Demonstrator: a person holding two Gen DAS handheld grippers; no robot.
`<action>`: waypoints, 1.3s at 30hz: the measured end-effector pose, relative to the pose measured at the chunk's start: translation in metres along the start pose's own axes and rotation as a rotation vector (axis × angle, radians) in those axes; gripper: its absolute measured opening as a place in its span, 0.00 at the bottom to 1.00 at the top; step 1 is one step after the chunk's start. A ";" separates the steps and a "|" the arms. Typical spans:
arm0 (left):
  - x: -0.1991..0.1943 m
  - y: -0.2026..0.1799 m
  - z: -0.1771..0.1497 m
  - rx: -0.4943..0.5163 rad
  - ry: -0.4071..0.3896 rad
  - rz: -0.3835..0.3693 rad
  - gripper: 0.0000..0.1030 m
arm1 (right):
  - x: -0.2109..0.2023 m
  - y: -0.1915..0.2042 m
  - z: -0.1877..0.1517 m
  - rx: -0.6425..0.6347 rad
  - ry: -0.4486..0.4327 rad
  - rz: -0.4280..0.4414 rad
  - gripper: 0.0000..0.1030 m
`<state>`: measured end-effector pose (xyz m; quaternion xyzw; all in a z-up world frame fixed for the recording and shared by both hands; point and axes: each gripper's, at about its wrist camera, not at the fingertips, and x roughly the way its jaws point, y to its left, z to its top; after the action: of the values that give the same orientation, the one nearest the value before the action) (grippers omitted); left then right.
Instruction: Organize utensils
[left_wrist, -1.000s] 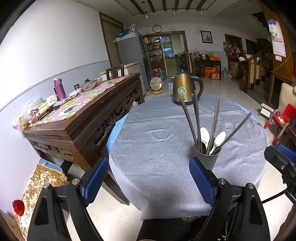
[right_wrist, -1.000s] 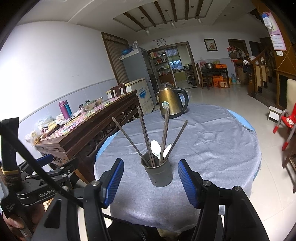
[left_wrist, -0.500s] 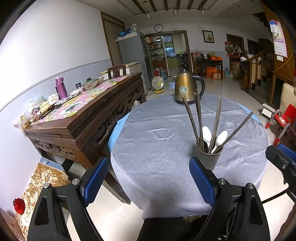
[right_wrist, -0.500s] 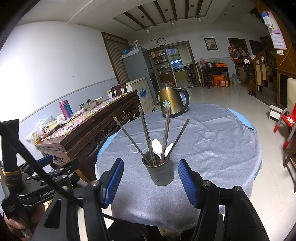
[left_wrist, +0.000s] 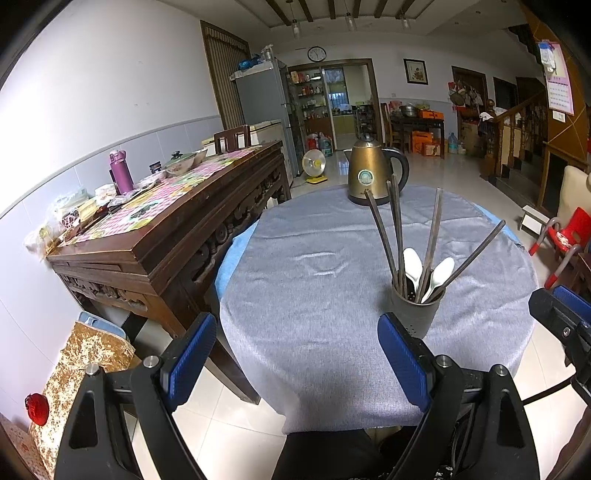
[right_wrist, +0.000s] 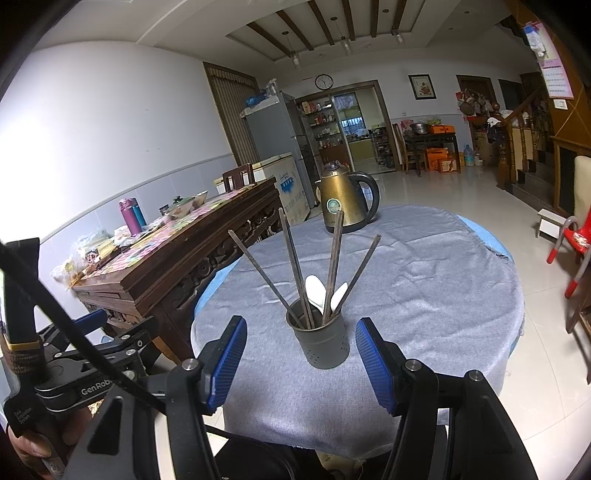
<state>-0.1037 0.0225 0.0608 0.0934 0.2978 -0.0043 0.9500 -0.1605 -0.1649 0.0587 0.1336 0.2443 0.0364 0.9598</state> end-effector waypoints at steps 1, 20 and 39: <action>0.000 0.000 0.000 0.000 0.000 0.001 0.87 | 0.000 0.000 0.000 -0.001 0.000 0.000 0.63; 0.001 0.001 0.000 0.004 0.003 -0.001 0.87 | 0.001 0.002 -0.002 -0.002 0.001 0.007 0.64; 0.004 0.004 0.000 0.004 0.013 0.002 0.87 | 0.002 0.002 -0.001 -0.008 0.001 0.011 0.64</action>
<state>-0.1001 0.0263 0.0593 0.0958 0.3039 -0.0032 0.9479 -0.1595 -0.1628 0.0572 0.1309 0.2441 0.0428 0.9599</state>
